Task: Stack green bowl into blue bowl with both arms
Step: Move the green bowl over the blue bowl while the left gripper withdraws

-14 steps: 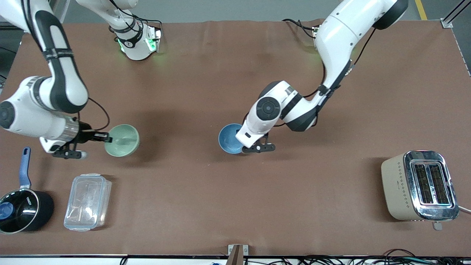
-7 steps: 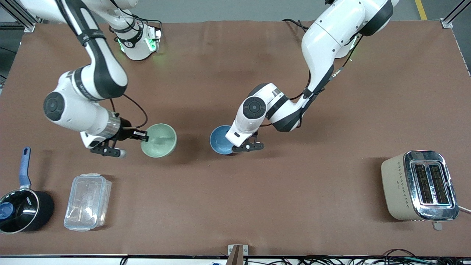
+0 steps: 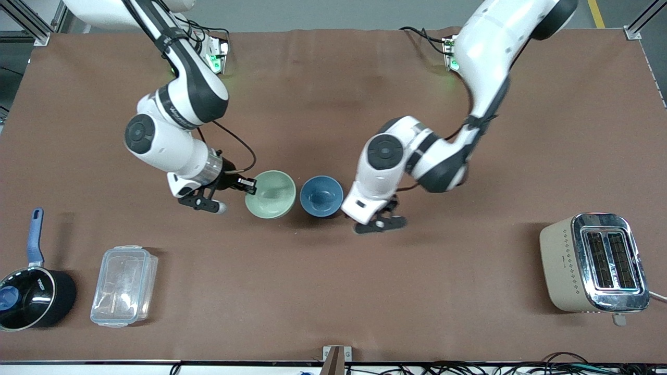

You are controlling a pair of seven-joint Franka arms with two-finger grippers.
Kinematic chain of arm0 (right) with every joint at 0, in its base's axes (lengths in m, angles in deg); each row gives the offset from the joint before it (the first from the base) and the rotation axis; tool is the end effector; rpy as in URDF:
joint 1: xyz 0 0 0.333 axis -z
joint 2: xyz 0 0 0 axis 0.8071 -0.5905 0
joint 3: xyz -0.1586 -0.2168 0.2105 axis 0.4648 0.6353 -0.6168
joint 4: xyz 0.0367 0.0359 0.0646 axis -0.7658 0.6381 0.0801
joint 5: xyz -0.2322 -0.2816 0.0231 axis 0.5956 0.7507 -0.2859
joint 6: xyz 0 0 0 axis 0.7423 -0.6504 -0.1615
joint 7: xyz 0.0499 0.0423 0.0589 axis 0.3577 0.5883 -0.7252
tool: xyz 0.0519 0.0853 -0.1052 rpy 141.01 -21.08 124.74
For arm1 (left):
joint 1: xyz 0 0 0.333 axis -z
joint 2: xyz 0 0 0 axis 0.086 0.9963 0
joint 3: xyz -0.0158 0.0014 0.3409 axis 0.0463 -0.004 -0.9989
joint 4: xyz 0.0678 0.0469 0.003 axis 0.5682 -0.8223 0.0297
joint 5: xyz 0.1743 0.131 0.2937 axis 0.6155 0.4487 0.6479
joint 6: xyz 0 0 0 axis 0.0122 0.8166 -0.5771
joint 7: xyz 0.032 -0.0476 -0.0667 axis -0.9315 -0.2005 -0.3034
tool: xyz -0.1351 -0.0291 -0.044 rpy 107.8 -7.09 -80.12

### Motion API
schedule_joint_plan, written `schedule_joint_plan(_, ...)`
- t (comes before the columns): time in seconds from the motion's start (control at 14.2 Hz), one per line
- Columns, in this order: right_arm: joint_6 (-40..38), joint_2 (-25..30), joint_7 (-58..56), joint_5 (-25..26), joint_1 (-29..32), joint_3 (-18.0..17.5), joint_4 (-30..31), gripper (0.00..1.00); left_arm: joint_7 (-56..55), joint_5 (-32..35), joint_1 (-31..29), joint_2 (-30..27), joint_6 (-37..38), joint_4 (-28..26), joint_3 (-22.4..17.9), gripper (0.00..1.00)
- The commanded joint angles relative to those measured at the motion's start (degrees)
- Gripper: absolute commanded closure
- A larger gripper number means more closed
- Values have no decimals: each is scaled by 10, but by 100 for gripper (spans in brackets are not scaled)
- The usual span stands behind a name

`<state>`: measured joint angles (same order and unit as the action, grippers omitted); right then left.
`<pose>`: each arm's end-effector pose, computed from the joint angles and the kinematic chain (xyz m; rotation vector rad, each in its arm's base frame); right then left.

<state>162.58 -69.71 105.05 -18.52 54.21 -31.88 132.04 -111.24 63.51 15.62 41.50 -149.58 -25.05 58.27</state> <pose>0.5530 0.2614 0.3586 -2.7866 0.4296 0.1098 0.6139 -0.4014 0.3456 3.1023 0.2433 0.1692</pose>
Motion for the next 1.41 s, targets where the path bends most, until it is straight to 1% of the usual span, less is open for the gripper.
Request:
schedule_joint_plan(0.0,32,-28,24,-5,-8,-14,0,99,63,10,-70,-88,59,-20,2,0)
schedule_joint_plan(0.21,72,-64,45,-2,-27,-16,-1,99,178,7,-145,-144,94,-20,1,0)
schedule_joint_plan(0.28,89,-75,50,-2,-33,-19,-1,99,221,3,-171,-161,103,-21,6,0)
schedule_joint_plan(0.35,103,-88,56,2,-34,-30,-1,99,260,-3,-191,-174,114,-21,8,0)
schedule_joint_plan(0.49,129,-110,68,7,-44,-38,0,99,340,-34,-226,-205,151,-21,8,0)
schedule_joint_plan(0.56,132,-114,72,12,-47,-38,1,99,372,-54,-243,-221,181,-22,8,0)
schedule_joint_plan(0.7,132,-124,74,28,-51,-38,1,98,419,-104,-282,-255,243,-25,7,0)
schedule_joint_plan(0.84,132,-125,82,31,-56,-38,2,98,462,-117,-312,-287,270,-29,7,0)
schedule_joint_plan(0.98,133,-131,82,34,-57,-38,2,98,481,-141,-334,-309,294,-32,7,0)
schedule_joint_plan(1.05,137,-136,82,40,-59,-38,2,98,484,-151,-336,-320,310,-33,2,0)
schedule_joint_plan(1.12,141,-138,82,42,-59,-38,3,97,488,-153,-334,-337,315,-49,-3,0)
schedule_joint_plan(1.2,145,-140,82,43,-59,-37,3,97,488,-154,-324,-358,314,-74,-19,0)
schedule_joint_plan(1.34,154,-146,82,43,-61,-38,2,96,493,-154,-257,-385,314,-104,-94,0)
